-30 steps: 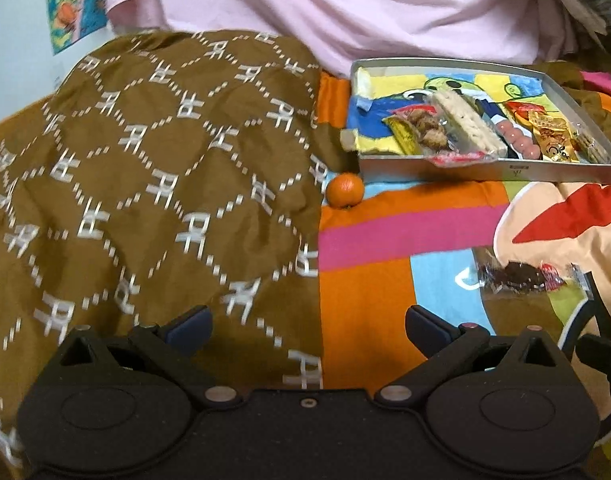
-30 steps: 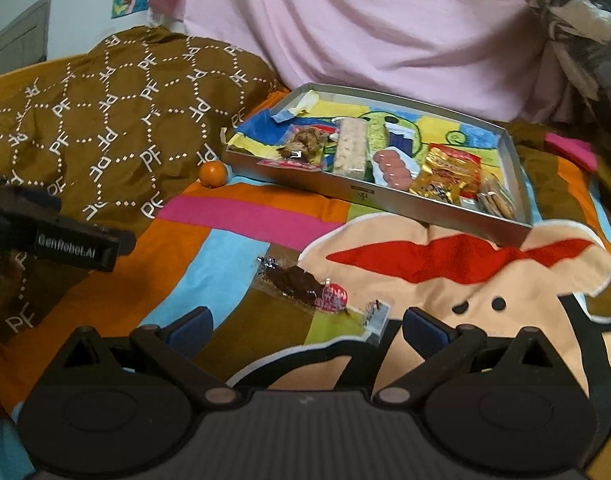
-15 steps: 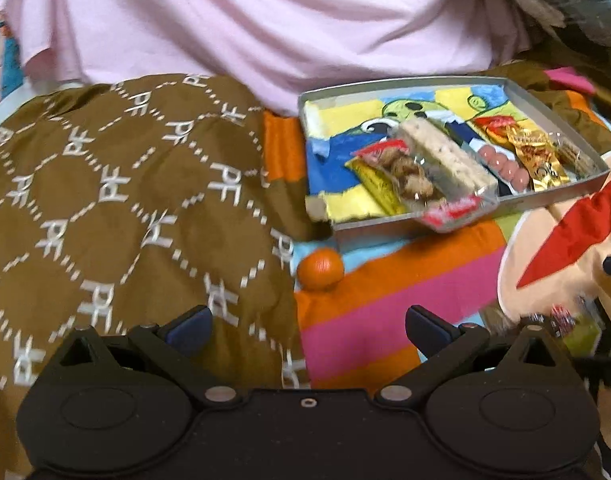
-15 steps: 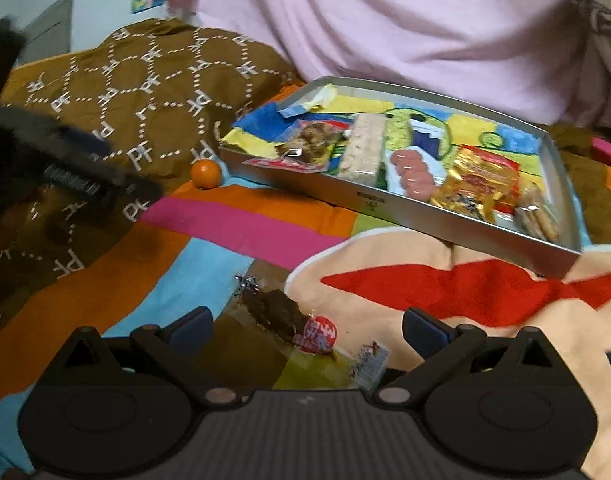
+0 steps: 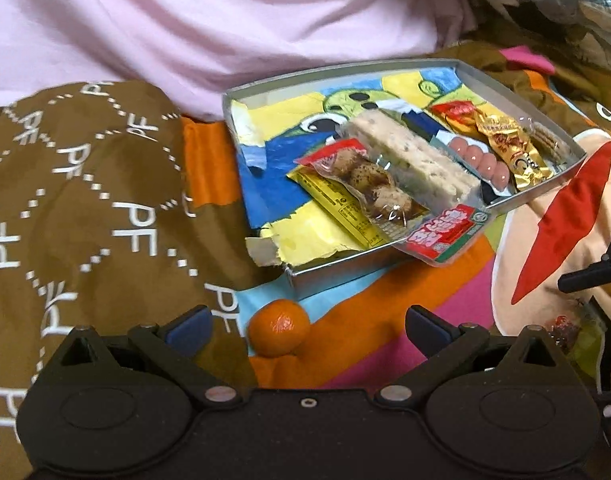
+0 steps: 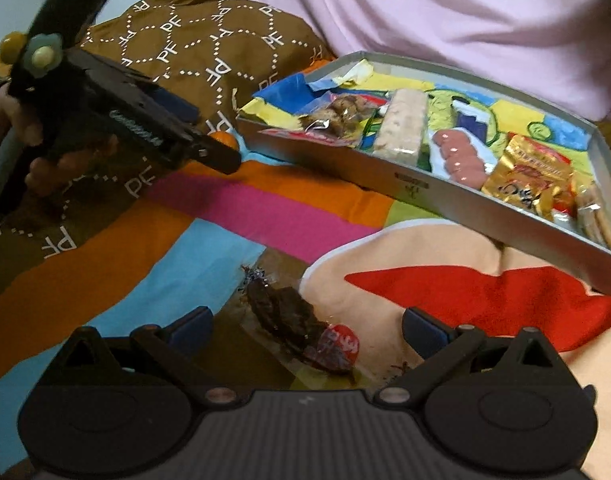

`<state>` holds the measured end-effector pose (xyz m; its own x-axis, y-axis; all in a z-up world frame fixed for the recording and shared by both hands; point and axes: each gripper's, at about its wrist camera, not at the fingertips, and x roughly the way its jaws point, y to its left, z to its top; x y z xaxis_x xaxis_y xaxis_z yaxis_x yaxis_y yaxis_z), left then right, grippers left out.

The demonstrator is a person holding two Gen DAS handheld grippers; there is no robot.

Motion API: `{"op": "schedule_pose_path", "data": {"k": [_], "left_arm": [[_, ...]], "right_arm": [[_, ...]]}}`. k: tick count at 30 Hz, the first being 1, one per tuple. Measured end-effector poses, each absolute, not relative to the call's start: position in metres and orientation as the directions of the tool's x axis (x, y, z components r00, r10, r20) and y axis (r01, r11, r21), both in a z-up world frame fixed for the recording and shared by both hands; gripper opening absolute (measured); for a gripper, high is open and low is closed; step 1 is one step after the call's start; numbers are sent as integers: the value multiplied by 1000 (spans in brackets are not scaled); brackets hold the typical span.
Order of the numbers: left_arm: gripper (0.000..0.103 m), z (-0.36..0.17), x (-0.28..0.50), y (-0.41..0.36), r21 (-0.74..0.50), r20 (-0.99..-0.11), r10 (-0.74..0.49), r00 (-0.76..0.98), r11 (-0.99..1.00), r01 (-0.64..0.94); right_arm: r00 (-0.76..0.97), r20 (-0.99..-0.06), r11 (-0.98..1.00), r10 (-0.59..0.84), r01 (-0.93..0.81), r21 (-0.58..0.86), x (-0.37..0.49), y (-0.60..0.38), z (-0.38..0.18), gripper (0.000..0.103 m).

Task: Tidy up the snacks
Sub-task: 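Move both tools toward the mandarin and the dark meat-snack packet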

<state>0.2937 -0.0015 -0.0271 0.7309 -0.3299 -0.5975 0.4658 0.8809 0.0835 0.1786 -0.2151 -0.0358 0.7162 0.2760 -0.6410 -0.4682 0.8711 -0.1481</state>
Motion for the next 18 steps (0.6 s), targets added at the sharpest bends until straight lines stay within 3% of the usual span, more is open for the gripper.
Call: {"op": "schedule_pose_path", "data": {"k": [10,18], "left_arm": [[99,-39,311,7,-154,-654,-461,599,857,491],[91,-36,295,-2,-151,-640,-461,615,860,488]], "right_arm": [[679,-675,866,287,-485,-120,179,-210,-42,102],[659,-684,860,313,-503,-90,168,-205,-39,102]]}}
